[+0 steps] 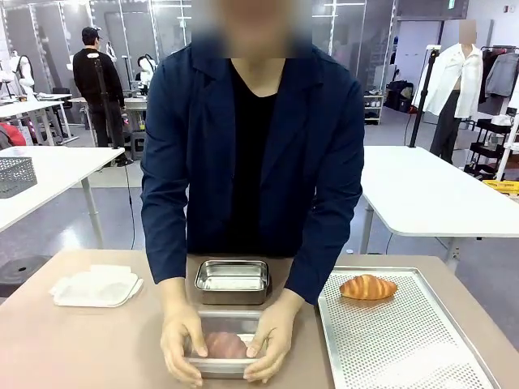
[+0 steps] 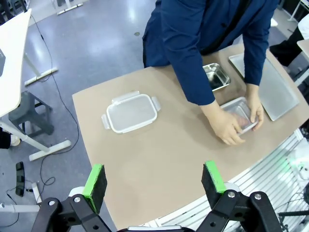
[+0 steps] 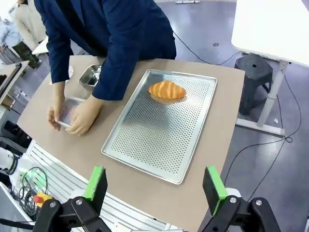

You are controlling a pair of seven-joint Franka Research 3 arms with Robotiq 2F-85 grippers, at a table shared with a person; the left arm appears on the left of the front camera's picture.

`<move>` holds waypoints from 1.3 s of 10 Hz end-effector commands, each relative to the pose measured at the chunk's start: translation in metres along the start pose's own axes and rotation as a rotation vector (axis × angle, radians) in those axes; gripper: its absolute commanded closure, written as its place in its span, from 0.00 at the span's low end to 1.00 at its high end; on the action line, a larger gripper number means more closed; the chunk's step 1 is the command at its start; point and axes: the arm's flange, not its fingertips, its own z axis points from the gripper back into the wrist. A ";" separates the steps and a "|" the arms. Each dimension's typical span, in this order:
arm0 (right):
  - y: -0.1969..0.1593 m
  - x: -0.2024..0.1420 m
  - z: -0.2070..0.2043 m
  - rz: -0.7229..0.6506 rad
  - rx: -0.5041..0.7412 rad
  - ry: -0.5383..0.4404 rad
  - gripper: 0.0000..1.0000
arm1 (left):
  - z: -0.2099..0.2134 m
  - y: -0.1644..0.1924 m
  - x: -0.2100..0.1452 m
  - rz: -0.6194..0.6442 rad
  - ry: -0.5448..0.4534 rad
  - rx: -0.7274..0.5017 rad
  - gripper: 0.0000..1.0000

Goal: Place the bread into the airtight container.
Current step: Pick up a Butter Roll and place it into an empty Airtight Container.

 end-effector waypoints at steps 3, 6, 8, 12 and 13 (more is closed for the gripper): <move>-0.002 0.001 0.000 -0.007 0.001 0.001 0.00 | 0.002 -0.001 0.002 -0.009 0.007 0.003 0.00; -0.002 0.001 0.000 -0.007 0.001 0.001 0.00 | 0.002 -0.001 0.002 -0.009 0.007 0.003 0.00; 0.000 0.000 0.000 -0.001 0.000 -0.001 0.00 | 0.002 -0.001 0.002 -0.009 0.007 0.003 0.00; 0.026 0.092 -0.004 0.777 -0.102 0.165 0.00 | 0.002 -0.001 0.002 -0.009 0.007 0.003 0.00; 0.039 0.123 -0.033 0.965 -0.069 0.251 0.00 | 0.002 -0.001 0.002 -0.009 0.007 0.003 0.00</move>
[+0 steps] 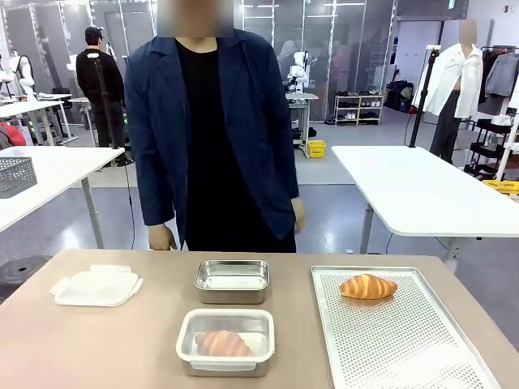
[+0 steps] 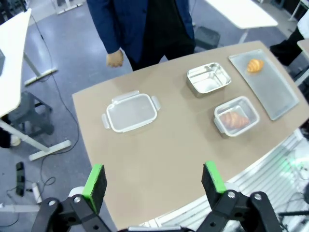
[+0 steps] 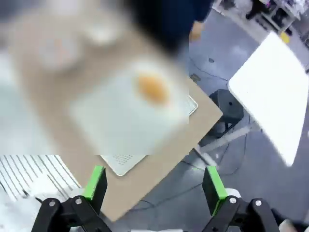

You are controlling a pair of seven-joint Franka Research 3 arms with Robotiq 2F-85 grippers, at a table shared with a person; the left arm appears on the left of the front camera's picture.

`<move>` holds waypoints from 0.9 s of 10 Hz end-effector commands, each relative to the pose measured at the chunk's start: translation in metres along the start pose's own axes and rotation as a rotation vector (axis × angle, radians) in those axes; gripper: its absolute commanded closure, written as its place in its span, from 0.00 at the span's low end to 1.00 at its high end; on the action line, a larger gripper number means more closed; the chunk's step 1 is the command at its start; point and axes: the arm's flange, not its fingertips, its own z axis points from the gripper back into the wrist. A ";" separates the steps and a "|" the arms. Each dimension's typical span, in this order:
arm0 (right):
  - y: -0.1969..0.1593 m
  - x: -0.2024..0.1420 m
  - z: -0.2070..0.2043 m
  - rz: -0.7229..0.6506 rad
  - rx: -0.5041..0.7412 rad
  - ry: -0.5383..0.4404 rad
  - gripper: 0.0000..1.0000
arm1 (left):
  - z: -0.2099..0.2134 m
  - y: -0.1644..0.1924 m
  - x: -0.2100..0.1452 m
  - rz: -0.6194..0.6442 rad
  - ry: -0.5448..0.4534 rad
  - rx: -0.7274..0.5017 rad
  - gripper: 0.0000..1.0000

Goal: Place the bread into the airtight container.
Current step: Pick up a Butter Roll and place it into an empty Airtight Container.

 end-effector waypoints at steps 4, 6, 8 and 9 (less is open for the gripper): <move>-0.013 0.115 -0.133 0.636 0.058 0.203 0.00 | 0.002 -0.001 0.002 -0.009 0.007 0.003 0.00; -0.007 0.129 -0.204 0.735 0.141 0.275 0.00 | 0.002 -0.001 0.002 -0.009 0.007 0.003 0.00; -0.003 0.116 -0.264 0.705 0.147 0.392 0.00 | 0.002 -0.001 0.002 -0.009 0.007 0.003 0.00; 0.004 0.105 -0.279 0.720 0.172 0.382 0.00 | 0.002 -0.001 0.002 -0.009 0.007 0.003 0.00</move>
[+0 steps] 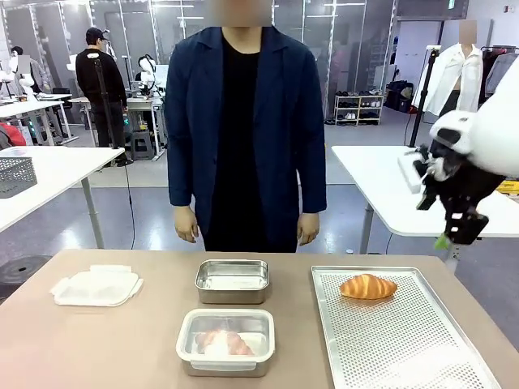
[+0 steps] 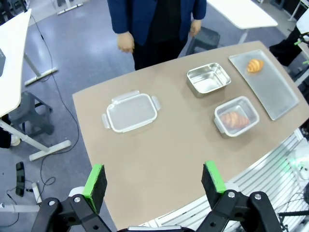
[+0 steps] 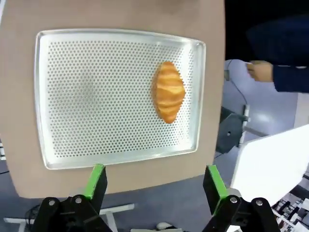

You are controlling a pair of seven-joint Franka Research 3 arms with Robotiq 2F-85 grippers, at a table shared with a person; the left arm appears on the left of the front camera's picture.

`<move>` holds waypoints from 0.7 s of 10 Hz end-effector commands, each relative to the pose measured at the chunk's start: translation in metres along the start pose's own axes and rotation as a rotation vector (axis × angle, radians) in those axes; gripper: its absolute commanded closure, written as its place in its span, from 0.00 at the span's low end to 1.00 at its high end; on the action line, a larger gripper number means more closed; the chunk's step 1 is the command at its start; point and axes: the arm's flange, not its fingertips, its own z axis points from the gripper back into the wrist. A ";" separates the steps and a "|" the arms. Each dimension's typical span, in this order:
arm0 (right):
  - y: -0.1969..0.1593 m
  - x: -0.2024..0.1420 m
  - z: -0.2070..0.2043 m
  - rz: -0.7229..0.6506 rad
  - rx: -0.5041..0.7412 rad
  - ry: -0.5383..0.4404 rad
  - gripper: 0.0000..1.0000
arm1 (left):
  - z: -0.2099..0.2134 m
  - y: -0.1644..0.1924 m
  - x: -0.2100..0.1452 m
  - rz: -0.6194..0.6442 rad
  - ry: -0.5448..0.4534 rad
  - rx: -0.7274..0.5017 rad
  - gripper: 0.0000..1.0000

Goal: Place the bread into the airtight container.
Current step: Pick up a Butter Roll and place it into an empty Airtight Container.

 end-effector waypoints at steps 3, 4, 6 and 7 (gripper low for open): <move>0.004 -0.001 -0.018 -0.006 0.018 0.013 0.00 | 0.002 0.000 0.002 -0.008 0.007 0.003 0.00; 0.004 -0.001 -0.018 -0.006 0.018 0.013 0.00 | 0.002 0.000 0.002 -0.008 0.007 0.003 0.00; 0.004 -0.001 -0.018 -0.006 0.018 0.013 0.00 | 0.002 0.000 0.002 -0.008 0.007 0.003 0.00; 0.004 -0.001 -0.018 -0.006 0.018 0.013 0.00 | 0.002 0.000 0.002 -0.008 0.007 0.003 0.00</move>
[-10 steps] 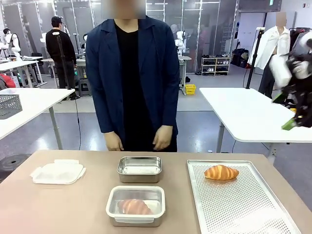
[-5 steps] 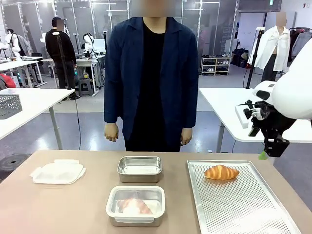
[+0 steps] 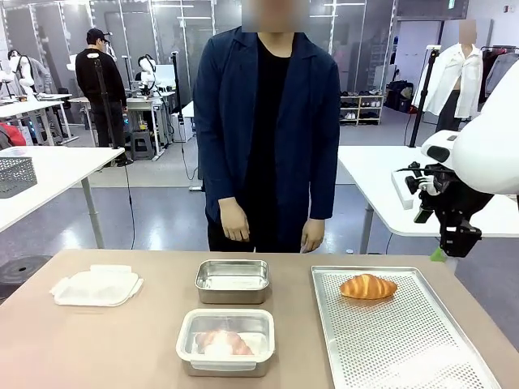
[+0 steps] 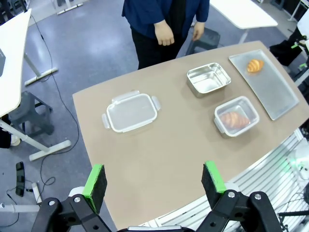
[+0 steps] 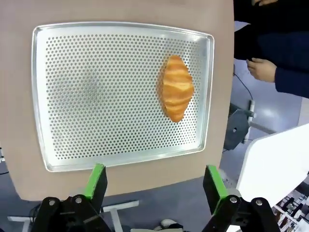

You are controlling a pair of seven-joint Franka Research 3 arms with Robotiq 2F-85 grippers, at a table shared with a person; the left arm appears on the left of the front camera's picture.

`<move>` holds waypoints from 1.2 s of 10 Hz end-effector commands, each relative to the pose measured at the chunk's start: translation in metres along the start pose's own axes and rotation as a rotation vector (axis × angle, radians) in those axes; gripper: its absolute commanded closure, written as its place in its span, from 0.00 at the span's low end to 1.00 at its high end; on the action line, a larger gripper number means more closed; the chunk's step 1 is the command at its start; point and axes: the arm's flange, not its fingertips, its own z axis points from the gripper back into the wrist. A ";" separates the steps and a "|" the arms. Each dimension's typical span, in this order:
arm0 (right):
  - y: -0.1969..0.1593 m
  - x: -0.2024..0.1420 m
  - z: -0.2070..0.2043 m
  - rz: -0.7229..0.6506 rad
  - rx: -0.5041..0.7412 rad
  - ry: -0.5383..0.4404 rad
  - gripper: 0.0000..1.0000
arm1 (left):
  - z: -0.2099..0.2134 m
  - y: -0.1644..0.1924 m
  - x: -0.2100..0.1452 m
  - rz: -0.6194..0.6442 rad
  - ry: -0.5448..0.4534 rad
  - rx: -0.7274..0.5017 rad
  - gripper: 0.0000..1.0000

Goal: Place the bread into the airtight container.
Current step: Pick up a Butter Roll and place it into an empty Airtight Container.

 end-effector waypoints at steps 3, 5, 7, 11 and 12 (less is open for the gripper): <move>-0.034 0.017 -0.045 0.113 0.184 -0.064 0.00 | 0.002 0.000 0.002 -0.008 0.007 0.003 0.00; -0.055 0.029 -0.073 0.067 0.184 -0.032 0.00 | 0.002 0.000 0.002 -0.008 0.007 0.003 0.00; -0.067 0.035 -0.110 0.101 0.211 -0.036 0.00 | 0.002 0.000 0.002 -0.008 0.007 0.003 0.00; -0.084 0.031 -0.181 0.067 0.192 -0.013 0.00 | 0.002 0.000 0.002 -0.008 0.007 0.003 0.00; -0.089 0.031 -0.193 0.043 0.189 -0.032 0.00 | 0.002 0.000 0.002 -0.008 0.007 0.003 0.00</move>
